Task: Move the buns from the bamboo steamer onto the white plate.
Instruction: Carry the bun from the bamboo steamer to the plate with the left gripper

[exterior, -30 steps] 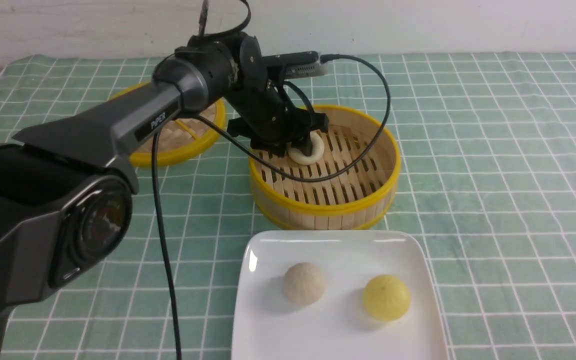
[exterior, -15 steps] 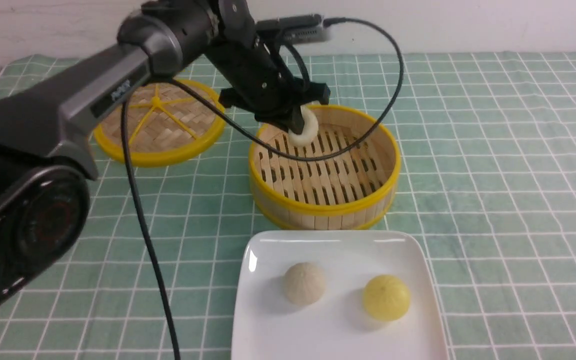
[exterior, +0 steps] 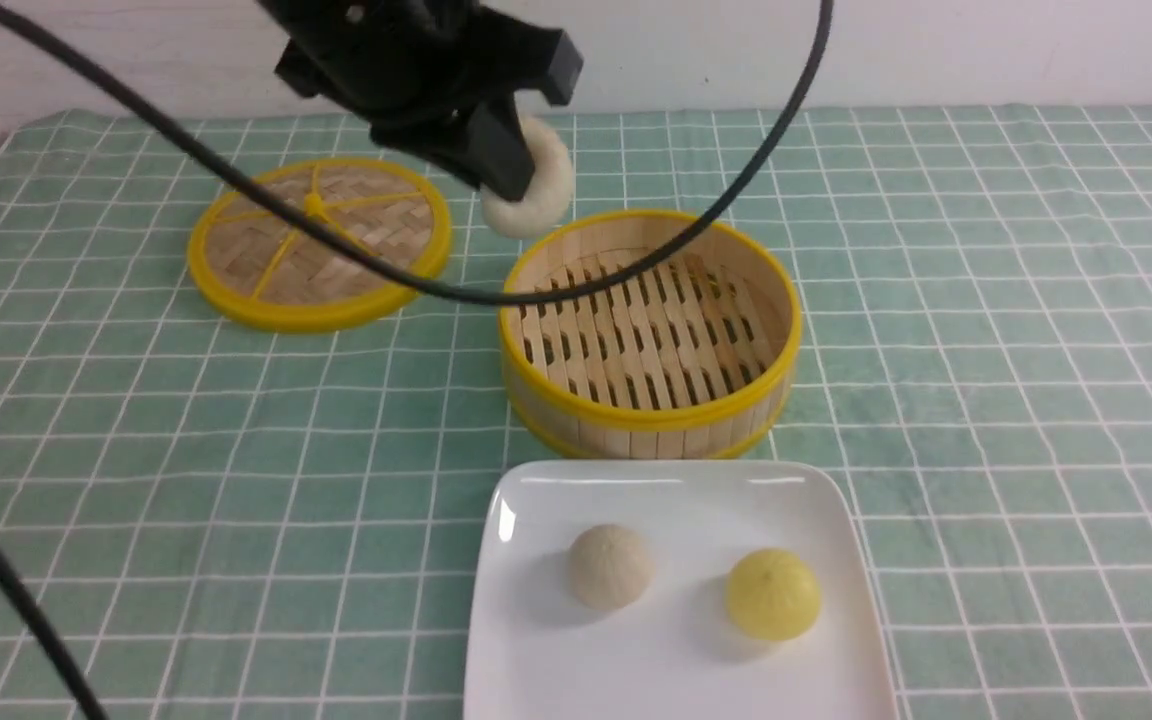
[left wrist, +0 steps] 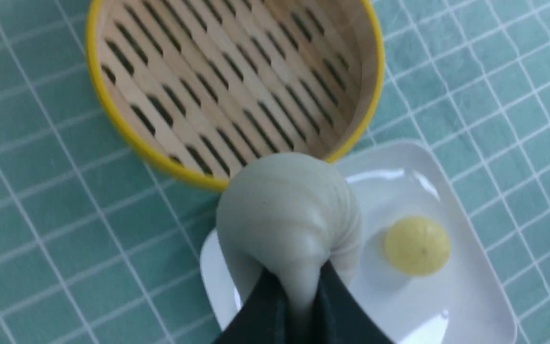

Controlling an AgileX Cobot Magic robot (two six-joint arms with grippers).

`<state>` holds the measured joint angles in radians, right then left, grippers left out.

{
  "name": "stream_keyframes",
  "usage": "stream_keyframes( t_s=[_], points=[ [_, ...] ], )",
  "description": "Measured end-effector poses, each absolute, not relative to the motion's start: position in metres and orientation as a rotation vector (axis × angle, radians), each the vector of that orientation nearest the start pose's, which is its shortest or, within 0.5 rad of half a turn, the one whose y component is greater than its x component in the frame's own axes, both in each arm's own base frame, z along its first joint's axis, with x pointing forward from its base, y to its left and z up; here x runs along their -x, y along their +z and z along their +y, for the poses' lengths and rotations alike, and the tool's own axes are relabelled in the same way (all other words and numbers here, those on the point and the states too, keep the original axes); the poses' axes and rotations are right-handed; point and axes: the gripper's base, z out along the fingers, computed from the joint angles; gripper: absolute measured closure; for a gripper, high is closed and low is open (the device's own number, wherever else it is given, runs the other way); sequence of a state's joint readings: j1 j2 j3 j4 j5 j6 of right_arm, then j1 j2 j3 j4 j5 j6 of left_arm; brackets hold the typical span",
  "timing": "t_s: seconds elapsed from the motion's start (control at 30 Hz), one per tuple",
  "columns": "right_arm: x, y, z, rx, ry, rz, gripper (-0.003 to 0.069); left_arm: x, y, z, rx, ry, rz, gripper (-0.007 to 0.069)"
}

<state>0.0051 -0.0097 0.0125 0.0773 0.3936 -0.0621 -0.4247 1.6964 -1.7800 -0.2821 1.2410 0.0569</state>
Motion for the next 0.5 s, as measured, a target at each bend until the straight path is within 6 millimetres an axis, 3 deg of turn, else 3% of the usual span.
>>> stream_keyframes(
  t_s=[0.1, 0.3, 0.37, 0.5],
  points=[
    [-0.052, 0.174, 0.003, 0.016, 0.038, 1.879, 0.0419, -0.298, 0.359, -0.163, -0.586, -0.528, 2.712, 0.0592],
    [-0.052, 0.174, 0.003, 0.016, 0.038, 1.879, 0.0419, -0.254, 0.272, -0.159, -0.469, -0.729, 3.057, 0.0589],
    [-0.052, 0.174, 0.003, 0.016, 0.038, 1.879, 0.0419, -0.243, 0.249, -0.161, -0.410, -0.816, 3.092, 0.0586],
    [-0.052, 0.174, 0.003, 0.016, 0.038, 1.879, 0.0419, -0.233, 0.223, -0.169, -0.383, -0.839, 3.045, 0.0582]
  ],
)
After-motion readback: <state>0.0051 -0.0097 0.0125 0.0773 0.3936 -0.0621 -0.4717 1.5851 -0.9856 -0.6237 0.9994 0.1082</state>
